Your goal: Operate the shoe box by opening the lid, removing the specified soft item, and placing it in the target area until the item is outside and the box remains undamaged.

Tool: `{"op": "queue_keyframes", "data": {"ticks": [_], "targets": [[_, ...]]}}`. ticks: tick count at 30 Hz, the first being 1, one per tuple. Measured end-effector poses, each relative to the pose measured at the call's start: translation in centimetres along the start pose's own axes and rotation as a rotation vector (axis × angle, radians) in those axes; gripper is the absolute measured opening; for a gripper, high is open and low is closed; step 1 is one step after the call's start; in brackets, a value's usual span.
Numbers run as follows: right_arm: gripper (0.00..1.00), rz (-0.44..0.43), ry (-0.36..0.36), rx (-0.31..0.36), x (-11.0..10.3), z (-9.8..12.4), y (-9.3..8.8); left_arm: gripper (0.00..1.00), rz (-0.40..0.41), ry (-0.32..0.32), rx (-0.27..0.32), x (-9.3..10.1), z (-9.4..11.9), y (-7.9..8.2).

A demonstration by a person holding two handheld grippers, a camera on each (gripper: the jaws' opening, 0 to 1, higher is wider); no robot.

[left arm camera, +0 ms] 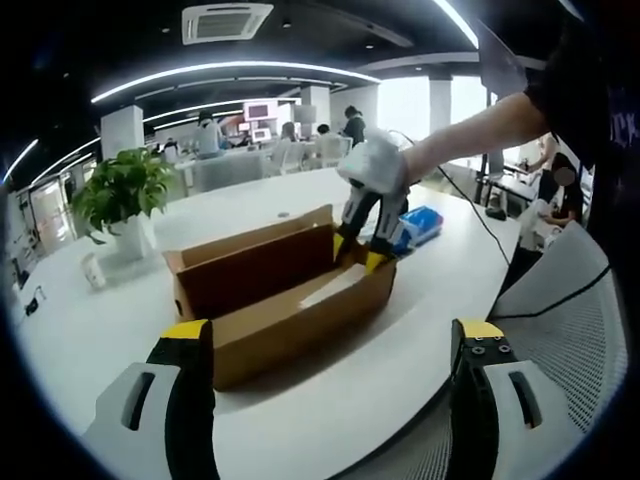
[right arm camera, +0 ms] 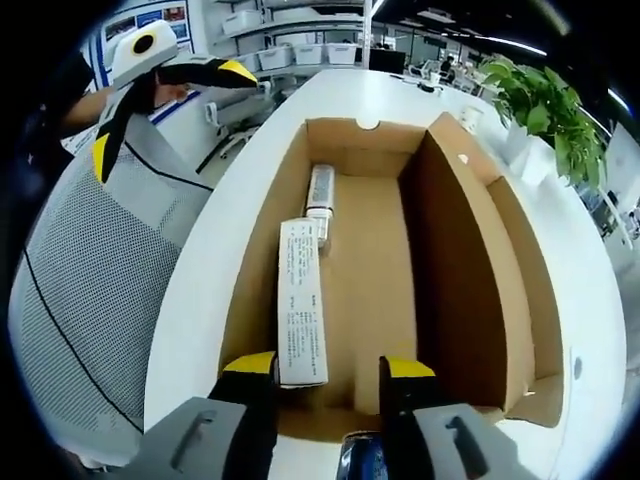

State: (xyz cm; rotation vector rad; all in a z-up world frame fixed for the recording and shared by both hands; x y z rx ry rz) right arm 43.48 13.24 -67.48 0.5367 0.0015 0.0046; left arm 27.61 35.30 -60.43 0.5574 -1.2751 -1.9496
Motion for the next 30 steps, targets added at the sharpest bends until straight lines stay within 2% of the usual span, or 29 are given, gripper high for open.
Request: {"op": "queue_keyframes", "data": {"ticks": [14,23,30], "targets": [[0.36,0.025,0.021,0.051,-0.7,-1.0,1.8,0.98,-0.004,0.006,0.0,0.0,0.0,0.0],[0.35,0.024,0.03,0.091,-0.6,-1.8,2.4,0.97,-0.003,0.006,0.001,0.0,0.0,0.1],[0.31,0.045,0.024,0.093,-0.8,-2.3,2.3,0.97,0.001,0.011,0.004,0.0,0.1,0.1]]}}
Point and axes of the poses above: the point that each gripper's makers call its tool centre point, and the gripper's own axes: z roughly backward along the fingers, x roughly to its right, y roughly out of its top, the point moved 8 cm from there along z, roughly backward along the fingers, and after that the axes turned 2 degrees about z, right-handed, at the moved point
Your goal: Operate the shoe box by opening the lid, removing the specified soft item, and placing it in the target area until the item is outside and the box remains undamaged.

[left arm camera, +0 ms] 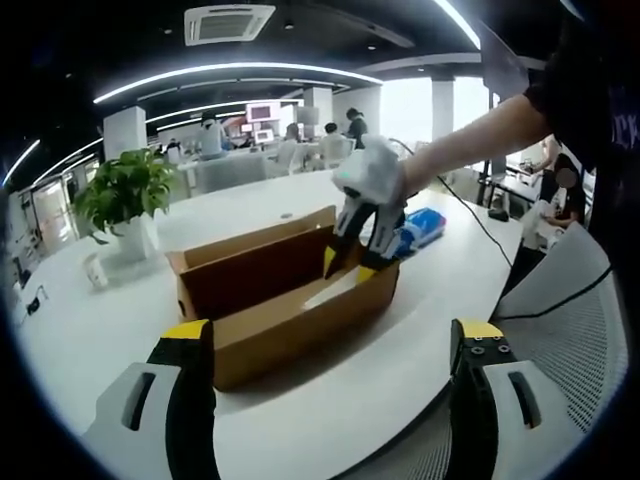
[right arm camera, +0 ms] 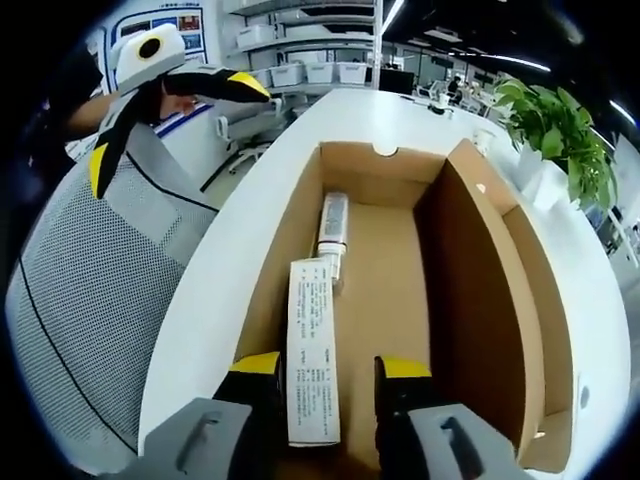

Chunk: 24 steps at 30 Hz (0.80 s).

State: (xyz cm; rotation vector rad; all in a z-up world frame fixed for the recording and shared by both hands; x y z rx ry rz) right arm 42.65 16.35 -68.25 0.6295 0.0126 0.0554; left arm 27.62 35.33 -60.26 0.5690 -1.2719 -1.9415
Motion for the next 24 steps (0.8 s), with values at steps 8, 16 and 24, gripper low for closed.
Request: {"op": "queue_keyframes", "data": {"ticks": [8,16,24], "targets": [[0.16,0.02,0.007,0.015,-0.7,-0.1,-0.1,0.97,0.002,0.0,0.001,0.0,0.0,0.0],[0.15,0.055,-0.014,0.03,-0.9,0.4,0.0,0.97,-0.001,-0.001,0.0,0.0,0.0,0.0],[0.14,0.078,-0.024,0.049,-0.9,1.6,0.7,0.97,-0.003,-0.004,0.0,0.1,-0.1,0.0]]}}
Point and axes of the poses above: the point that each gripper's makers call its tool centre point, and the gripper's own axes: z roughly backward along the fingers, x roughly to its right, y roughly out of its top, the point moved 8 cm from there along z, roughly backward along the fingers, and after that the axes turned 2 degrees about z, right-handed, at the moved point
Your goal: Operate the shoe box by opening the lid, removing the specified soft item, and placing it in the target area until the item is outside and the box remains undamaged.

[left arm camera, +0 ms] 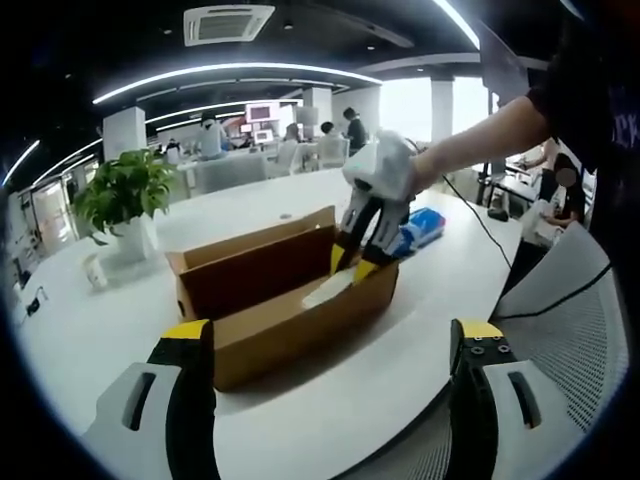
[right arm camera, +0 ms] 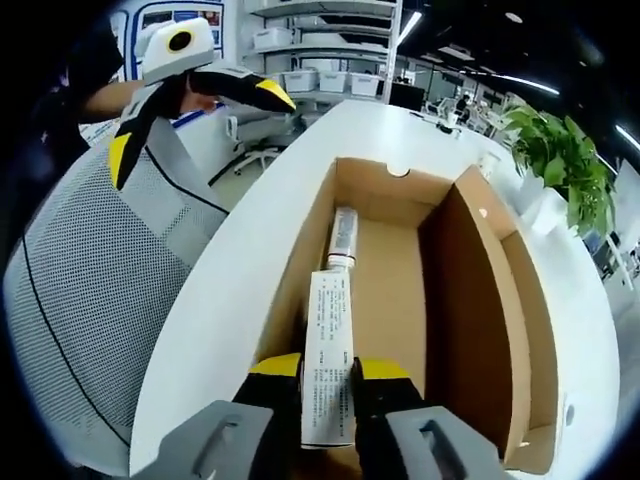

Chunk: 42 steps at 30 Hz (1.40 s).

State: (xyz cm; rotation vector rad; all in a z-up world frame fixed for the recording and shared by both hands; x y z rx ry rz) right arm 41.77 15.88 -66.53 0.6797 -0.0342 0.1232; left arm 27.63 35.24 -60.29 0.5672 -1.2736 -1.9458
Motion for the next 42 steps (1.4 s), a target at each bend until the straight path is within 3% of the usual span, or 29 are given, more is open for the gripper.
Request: {"op": "queue_keyframes", "data": {"ticks": [25,35,42], "targets": [[0.14,0.052,-0.093,0.075,0.6,5.4,2.0,0.97,-0.006,-0.008,0.004,-0.1,0.0,-0.1],[0.14,0.05,-0.13,0.097,1.0,7.7,2.1,0.97,-0.008,-0.01,0.006,-0.1,0.1,-0.1],[0.14,0.041,-0.157,0.09,1.4,9.5,1.3,0.97,-0.009,-0.015,0.002,-0.1,0.0,-0.2]]}}
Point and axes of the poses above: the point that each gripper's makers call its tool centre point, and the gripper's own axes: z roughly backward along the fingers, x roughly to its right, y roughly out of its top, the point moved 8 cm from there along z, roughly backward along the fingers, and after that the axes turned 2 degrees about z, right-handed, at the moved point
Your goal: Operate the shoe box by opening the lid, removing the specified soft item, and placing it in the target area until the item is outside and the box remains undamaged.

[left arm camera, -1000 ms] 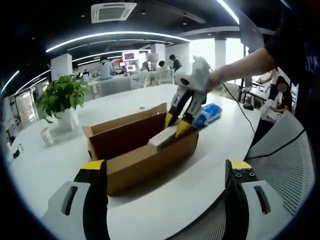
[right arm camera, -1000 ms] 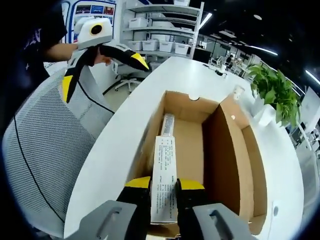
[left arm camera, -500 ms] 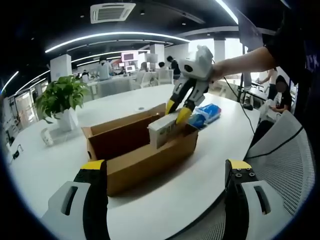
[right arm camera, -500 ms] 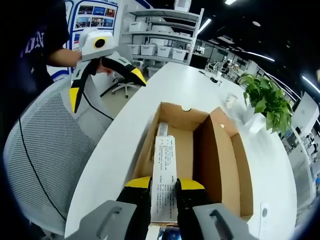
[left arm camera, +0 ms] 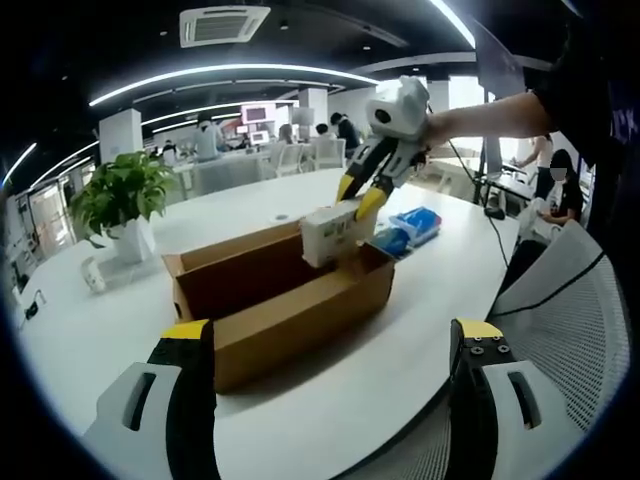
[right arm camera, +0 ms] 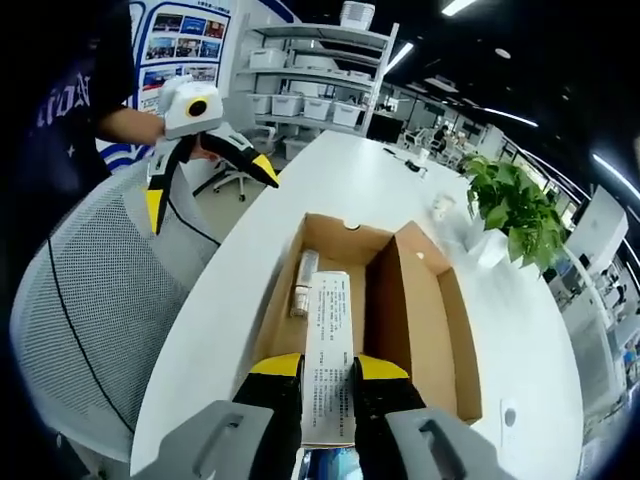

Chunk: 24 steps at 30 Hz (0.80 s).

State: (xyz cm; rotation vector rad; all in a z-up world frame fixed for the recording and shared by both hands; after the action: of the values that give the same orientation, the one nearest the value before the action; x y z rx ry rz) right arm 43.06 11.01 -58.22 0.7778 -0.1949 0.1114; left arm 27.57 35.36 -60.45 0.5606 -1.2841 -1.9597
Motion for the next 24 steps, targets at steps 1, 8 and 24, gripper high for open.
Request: {"op": "queue_keyframes", "data": {"ticks": [1,8,24], "targets": [[0.14,-0.001,-0.004,0.0,0.1,0.2,-0.1,0.97,0.0,-0.001,-0.001,0.0,0.0,0.0],[0.14,-0.012,-0.031,-0.002,0.6,1.9,-0.9,0.97,0.002,-0.004,-0.006,0.1,-0.1,0.0],[0.14,-0.044,-0.102,-0.028,1.8,5.6,-3.2,0.96,0.011,-0.003,-0.01,0.2,-0.2,0.1]]}}
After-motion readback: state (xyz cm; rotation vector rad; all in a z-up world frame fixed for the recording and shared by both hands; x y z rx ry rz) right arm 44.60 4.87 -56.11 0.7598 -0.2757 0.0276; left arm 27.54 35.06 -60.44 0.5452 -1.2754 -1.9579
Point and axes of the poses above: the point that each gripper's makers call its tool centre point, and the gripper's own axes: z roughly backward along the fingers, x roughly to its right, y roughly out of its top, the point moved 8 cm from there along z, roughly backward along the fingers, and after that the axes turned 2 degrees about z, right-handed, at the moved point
